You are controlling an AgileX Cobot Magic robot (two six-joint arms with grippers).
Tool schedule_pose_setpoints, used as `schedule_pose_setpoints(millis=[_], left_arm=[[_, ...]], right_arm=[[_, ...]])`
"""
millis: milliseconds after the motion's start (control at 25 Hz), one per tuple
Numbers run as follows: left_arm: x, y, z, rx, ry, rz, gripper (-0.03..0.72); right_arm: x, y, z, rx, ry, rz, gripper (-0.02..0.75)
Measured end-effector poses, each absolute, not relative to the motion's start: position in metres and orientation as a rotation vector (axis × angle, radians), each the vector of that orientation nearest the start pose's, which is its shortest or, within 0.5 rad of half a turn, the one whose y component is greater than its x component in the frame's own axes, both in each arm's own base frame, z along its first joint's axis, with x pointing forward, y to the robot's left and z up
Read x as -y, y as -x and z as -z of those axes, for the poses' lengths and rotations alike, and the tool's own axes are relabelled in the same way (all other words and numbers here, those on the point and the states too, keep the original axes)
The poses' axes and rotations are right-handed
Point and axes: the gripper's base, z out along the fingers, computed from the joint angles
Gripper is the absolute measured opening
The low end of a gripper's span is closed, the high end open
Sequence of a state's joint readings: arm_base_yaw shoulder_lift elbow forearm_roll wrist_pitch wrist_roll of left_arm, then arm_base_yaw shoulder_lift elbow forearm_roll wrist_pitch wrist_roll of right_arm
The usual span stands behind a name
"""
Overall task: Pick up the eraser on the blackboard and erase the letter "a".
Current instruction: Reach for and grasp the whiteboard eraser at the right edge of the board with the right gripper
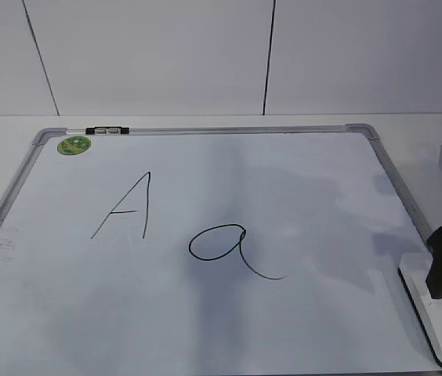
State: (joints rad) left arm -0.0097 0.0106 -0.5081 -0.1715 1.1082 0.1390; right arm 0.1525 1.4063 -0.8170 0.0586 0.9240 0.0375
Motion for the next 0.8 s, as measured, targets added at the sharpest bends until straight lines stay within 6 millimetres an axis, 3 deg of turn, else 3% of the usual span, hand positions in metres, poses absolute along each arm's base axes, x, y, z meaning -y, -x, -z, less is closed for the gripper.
schedule_pose_setpoints(millis=[440,800], left_arm=[[0.0138,0.0070,-0.2768,-2.077,-0.167,0.128,0.235],[0.0138,0.0070,-0.2768,-2.077,-0.167,0.128,0.235]], right_arm=[[-0.0423,-0.2327,-0.2168,-2.989,0.098,-0.134,0.598],[-0.0422,-0.2337,-0.2128,-3.011,0.102,-0.127,0.662]])
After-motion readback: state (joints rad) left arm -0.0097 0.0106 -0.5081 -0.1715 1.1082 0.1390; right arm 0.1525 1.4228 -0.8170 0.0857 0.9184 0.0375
